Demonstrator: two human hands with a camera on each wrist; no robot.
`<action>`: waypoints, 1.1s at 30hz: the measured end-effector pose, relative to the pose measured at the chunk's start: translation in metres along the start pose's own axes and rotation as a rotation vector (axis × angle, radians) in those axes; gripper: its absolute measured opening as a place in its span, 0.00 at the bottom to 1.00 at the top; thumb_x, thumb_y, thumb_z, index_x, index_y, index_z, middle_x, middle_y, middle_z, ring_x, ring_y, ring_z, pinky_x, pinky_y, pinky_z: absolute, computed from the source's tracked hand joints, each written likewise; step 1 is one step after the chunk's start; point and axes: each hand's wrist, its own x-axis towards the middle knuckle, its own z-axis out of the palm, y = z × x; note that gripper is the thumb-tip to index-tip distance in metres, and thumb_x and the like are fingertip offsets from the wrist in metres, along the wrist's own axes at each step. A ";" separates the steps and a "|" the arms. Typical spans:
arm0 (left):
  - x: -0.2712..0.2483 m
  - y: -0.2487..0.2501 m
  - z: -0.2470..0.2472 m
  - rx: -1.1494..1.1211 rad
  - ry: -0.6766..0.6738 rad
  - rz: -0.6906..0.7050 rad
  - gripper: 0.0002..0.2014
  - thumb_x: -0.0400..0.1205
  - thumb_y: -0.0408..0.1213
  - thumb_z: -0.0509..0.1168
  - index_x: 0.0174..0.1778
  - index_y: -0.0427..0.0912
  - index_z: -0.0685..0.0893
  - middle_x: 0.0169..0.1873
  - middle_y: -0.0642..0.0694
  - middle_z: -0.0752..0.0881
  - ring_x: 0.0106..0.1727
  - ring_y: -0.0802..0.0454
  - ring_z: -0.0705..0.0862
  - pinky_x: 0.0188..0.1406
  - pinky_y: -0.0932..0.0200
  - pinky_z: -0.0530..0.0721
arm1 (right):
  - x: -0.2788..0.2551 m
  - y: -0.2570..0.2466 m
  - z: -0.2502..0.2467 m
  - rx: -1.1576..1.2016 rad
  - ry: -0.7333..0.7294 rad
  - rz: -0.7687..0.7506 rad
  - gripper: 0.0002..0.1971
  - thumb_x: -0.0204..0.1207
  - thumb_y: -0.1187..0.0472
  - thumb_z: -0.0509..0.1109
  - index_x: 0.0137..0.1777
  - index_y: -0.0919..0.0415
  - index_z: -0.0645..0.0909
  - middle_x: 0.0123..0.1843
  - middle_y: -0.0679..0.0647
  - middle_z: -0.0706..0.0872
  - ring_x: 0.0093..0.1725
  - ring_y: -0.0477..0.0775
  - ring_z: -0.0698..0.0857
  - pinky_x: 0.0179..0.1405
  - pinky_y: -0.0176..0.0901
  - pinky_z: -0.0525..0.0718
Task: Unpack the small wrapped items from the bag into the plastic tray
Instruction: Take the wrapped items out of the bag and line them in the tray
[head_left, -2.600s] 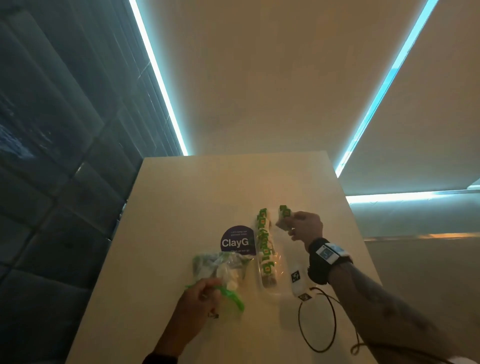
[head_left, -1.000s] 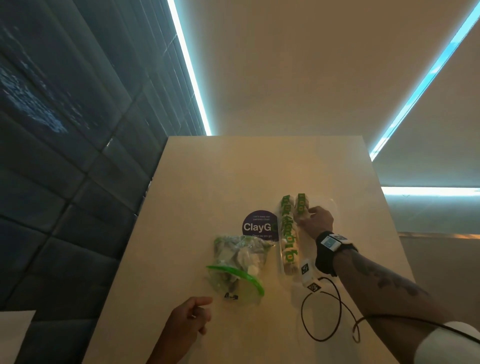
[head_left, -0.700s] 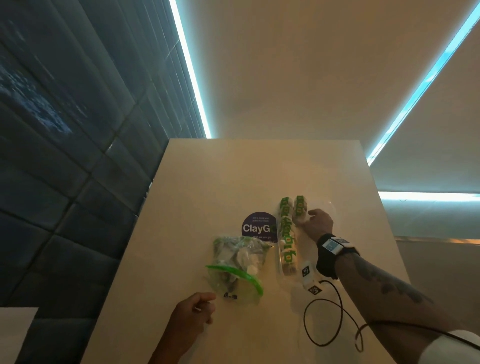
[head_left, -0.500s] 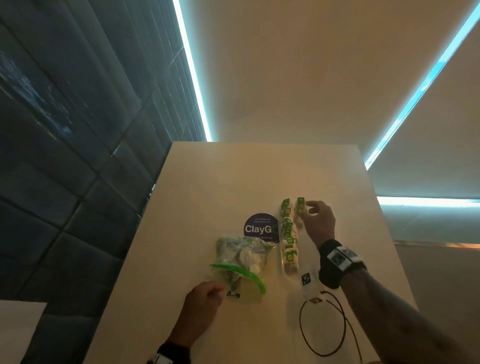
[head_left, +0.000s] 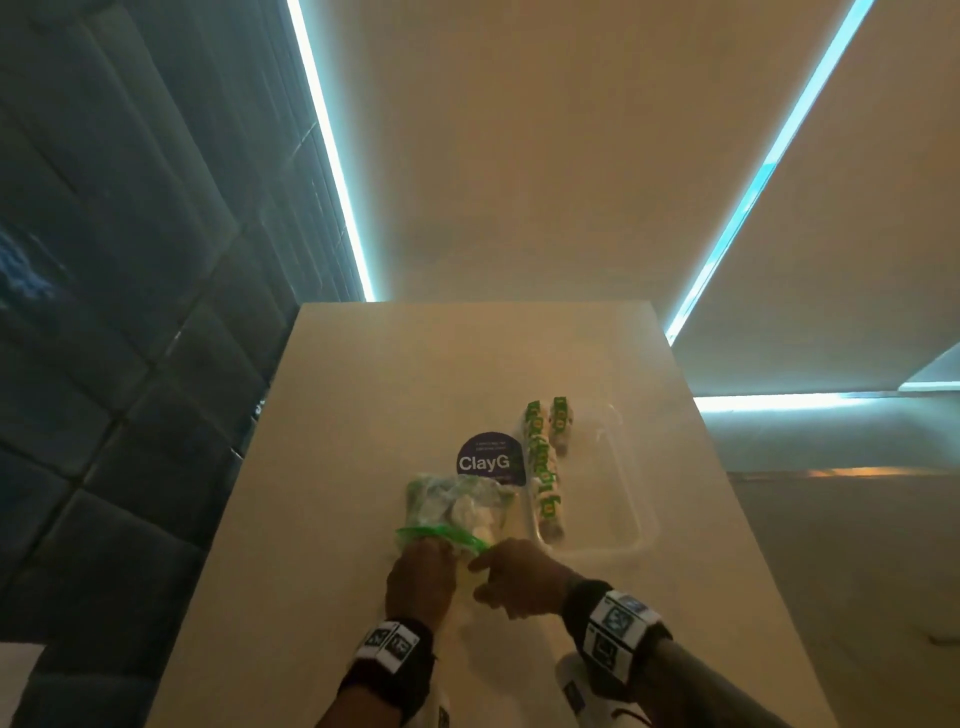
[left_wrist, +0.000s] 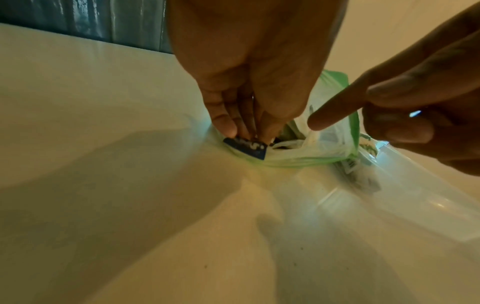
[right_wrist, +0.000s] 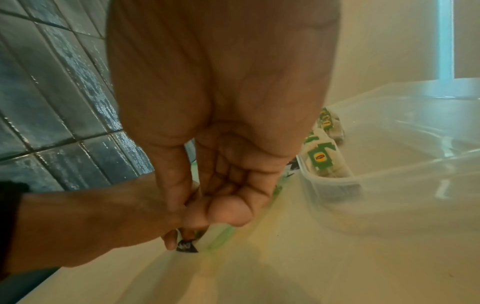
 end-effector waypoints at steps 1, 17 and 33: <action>0.000 -0.002 0.003 -0.012 0.012 0.014 0.15 0.86 0.45 0.57 0.58 0.40 0.84 0.61 0.40 0.85 0.64 0.40 0.82 0.59 0.50 0.78 | 0.000 0.001 0.003 0.024 0.012 0.017 0.25 0.80 0.61 0.70 0.76 0.61 0.73 0.39 0.54 0.86 0.20 0.42 0.78 0.20 0.30 0.79; -0.003 -0.012 -0.001 -0.189 0.003 0.048 0.09 0.76 0.45 0.66 0.50 0.56 0.89 0.50 0.53 0.89 0.52 0.49 0.87 0.47 0.57 0.83 | 0.001 0.009 0.015 0.121 0.134 0.051 0.28 0.78 0.62 0.69 0.78 0.62 0.69 0.40 0.55 0.87 0.22 0.44 0.80 0.20 0.36 0.81; -0.017 -0.019 -0.025 -0.868 -0.098 0.125 0.12 0.71 0.32 0.80 0.47 0.42 0.87 0.38 0.46 0.92 0.42 0.53 0.91 0.39 0.57 0.89 | -0.004 -0.003 0.015 0.187 0.481 -0.308 0.09 0.74 0.57 0.76 0.52 0.58 0.90 0.45 0.52 0.91 0.42 0.44 0.85 0.42 0.32 0.81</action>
